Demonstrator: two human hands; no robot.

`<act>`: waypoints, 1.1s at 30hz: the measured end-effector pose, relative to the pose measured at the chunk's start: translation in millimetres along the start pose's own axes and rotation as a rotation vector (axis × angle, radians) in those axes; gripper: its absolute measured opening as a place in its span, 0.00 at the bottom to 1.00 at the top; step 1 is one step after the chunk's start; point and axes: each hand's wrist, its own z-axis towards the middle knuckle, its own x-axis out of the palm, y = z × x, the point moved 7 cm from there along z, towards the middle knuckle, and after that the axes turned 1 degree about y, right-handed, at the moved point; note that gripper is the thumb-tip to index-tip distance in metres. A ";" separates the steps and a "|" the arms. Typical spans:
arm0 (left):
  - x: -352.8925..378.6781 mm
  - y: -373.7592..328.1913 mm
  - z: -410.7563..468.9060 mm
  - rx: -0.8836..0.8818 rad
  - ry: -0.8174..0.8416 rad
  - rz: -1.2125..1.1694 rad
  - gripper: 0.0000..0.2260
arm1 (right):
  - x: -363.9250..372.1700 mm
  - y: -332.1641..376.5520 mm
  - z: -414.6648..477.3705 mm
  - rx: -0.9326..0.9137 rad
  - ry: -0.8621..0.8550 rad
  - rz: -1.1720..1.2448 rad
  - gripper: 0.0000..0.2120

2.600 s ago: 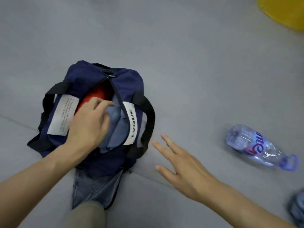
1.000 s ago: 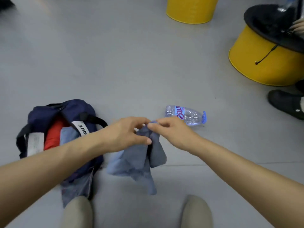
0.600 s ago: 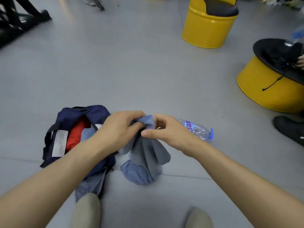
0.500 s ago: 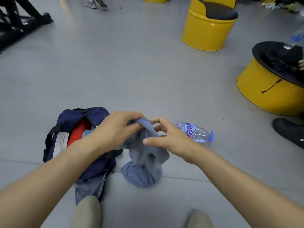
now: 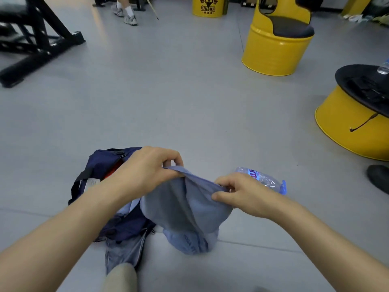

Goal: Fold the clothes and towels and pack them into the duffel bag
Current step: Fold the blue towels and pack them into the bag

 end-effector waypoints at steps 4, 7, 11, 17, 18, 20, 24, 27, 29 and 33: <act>-6.7 36.3 4.0 -0.095 0.021 0.064 0.03 | -20.2 -18.0 -5.1 0.072 -0.144 -0.232 0.13; -12.2 65.3 1.6 -0.182 0.000 0.076 0.09 | -32.3 -42.7 -7.8 0.137 -0.218 -0.113 0.10; 2.4 78.0 3.0 -0.222 -0.003 0.073 0.12 | -27.4 -66.6 -0.6 0.166 -0.237 0.268 0.07; 18.2 87.7 14.2 -0.251 -0.021 -0.031 0.12 | -34.0 -73.7 9.7 0.082 -0.318 0.427 0.14; 19.1 87.5 14.3 -0.236 -0.003 -0.041 0.11 | -36.6 -77.2 10.7 0.081 -0.328 0.451 0.14; 20.4 85.3 13.4 -0.203 0.051 -0.049 0.09 | -43.8 -86.7 16.0 0.090 -0.350 0.493 0.12; 18.7 88.6 20.5 -0.197 0.063 0.080 0.07 | -60.3 -101.0 33.8 0.091 -0.352 0.495 0.12; 3.6 88.4 38.0 -0.197 -0.037 0.214 0.04 | -83.9 -98.0 48.1 0.063 -0.391 0.402 0.12; -15.2 83.6 57.0 -0.178 -0.134 0.175 0.05 | -112.9 -88.4 56.3 0.030 -0.467 0.348 0.13; -74.3 57.2 95.1 -0.145 -0.380 -0.003 0.06 | -176.0 -50.4 53.9 -0.064 -0.635 0.324 0.11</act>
